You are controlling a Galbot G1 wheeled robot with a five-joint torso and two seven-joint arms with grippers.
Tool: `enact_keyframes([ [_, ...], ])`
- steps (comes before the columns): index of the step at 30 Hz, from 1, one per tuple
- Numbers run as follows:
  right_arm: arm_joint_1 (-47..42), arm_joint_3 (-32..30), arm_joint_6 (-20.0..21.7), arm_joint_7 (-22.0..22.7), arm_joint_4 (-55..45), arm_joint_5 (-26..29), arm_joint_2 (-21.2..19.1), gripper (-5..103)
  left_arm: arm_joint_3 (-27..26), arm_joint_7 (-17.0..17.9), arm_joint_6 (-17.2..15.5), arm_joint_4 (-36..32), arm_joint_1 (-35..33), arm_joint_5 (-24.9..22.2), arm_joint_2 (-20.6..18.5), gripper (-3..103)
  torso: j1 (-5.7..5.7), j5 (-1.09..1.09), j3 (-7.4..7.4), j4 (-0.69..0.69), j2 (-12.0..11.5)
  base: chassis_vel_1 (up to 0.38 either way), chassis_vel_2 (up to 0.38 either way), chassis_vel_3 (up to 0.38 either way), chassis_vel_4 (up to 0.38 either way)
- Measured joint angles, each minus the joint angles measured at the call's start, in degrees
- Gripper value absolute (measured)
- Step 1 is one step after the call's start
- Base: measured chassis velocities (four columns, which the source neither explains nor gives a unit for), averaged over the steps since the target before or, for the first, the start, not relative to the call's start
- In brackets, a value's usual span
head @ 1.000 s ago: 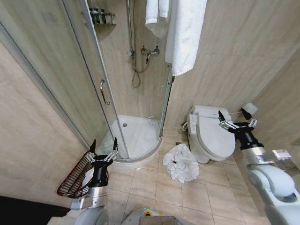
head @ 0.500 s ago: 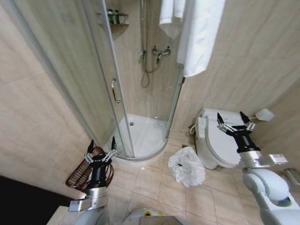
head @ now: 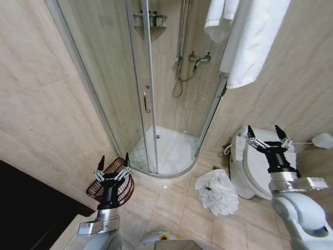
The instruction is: Discard the used towel into the hamper.
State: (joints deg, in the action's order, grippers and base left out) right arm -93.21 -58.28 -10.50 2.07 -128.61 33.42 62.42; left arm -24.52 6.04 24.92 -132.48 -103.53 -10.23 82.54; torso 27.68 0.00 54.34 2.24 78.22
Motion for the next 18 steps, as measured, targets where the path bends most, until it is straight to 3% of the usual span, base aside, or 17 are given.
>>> enact_keyframes([
  [8,0.1,1.6,-0.3,0.0,-0.7,-1.2,0.6,100,-0.1,0.1,0.0,0.2,0.5,-0.5,-0.8,100,-0.01,0.01,0.00,0.01,0.0,-0.074,0.071,0.076,-0.075],
  [18,0.1,2.7,-0.9,0.1,-3.5,-3.1,0.7,100,-0.5,0.1,0.0,0.5,0.6,-0.7,-0.7,100,0.04,-0.05,0.02,0.04,0.0,-0.189,0.191,0.202,-0.180],
])
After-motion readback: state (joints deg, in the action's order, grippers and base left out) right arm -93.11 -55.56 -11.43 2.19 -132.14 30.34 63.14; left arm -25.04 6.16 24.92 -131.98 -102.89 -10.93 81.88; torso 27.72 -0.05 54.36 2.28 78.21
